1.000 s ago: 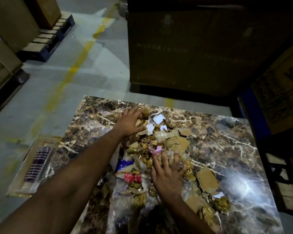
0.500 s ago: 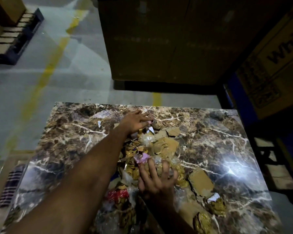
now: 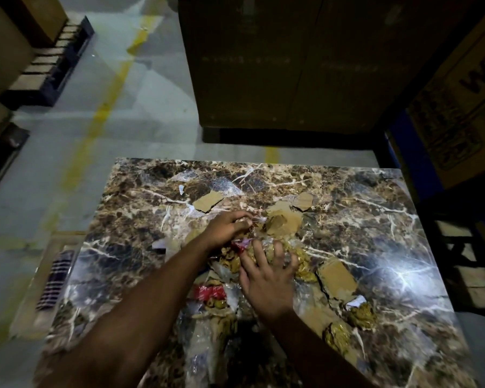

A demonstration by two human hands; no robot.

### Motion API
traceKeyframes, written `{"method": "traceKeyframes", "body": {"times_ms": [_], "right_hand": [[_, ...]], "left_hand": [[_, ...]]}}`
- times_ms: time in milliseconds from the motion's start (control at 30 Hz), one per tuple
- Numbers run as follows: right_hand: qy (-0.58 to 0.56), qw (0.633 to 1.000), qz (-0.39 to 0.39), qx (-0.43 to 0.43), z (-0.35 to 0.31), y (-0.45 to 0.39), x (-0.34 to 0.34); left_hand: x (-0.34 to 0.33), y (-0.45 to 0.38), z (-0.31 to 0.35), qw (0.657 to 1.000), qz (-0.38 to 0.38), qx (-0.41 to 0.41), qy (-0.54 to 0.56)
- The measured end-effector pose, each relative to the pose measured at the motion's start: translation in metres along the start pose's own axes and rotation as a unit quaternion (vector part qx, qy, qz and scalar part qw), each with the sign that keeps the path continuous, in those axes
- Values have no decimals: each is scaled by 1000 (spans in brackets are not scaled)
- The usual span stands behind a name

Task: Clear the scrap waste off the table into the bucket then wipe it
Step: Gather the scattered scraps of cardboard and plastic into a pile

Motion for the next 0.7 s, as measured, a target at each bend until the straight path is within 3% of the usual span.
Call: {"method": "traceKeyframes", "body": {"times_ms": [133,267,367,533,700], "right_hand": [[6,999,-24,24,2,5,3],[-9,999,-35,6,-1,6,8],[-61,998,-4,8,0,6,13],[-234,969,72,-20,16,2,17],[-287,950,122,-22,21,4,19]], "left_hand": [[-6,38,-5,997,56,-28,37],[-21,69,5,967,187,-46,-169],[-38,81,2,925,237,-45,-294],[-61,89,-17,890,288,-34,-353],[-69,86,-23,856,320,-57,-403]]}}
Point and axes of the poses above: each hand's wrist, its own y-axis away from the middle knuckle, its own x-axis out of the back of the hand, z = x × y, the point moved 6 cm from there along -y, towards the middle knuckle, and after that the axes turned 10 degrees about -z, right-handed, at the moved point
